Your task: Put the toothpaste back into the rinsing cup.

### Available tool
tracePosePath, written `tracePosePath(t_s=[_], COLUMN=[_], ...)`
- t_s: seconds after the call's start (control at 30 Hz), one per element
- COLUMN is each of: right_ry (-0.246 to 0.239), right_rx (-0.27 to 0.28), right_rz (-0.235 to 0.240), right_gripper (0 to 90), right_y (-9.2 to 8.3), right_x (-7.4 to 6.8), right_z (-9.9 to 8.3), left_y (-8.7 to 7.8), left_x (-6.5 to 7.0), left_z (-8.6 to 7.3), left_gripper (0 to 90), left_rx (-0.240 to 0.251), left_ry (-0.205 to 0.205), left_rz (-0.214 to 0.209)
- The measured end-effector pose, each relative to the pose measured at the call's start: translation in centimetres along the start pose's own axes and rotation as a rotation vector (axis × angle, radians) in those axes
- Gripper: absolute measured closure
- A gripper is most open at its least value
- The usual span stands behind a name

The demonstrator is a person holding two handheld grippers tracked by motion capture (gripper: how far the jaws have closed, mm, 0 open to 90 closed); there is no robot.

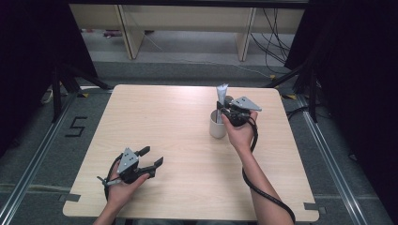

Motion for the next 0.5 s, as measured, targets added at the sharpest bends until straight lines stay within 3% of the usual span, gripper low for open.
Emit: tracePosePath(t_s=[0.27,0.33,0.4,0.5], right_ry=[-0.01,0.008,-0.027,-0.009], right_rx=[0.003,-0.007,0.005,0.0], right_rz=[-0.003,-0.011,0.001,-0.011], right_gripper=[74.4,74.3,74.3,74.3], right_y=[-0.01,-0.1,-0.01,-0.05], right_x=[0.2,0.12,0.36,0.29], right_z=[-0.42,-0.59,-0.62,-0.83], left_y=[-0.02,0.08,0.08,0.08], left_x=[-0.01,0.0,0.0,0.0], left_z=[0.01,0.03,0.03,0.03], left_gripper=[28.1,28.1,28.1,28.0], left_rx=[0.002,0.014,0.013,0.014], left_ry=[-0.002,-0.006,-0.006,-0.007], left_rz=[0.0,-0.007,-0.007,-0.007])
Point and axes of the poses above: each handheld gripper's, and its own axes: y roughly forward along the jaws, z roughly out of its top, x roughly to its right, the point moved 7 cm from there along y, roughly forward along the jaws, and after that the axes turned 14 degrees about x, right-handed, at the moved point
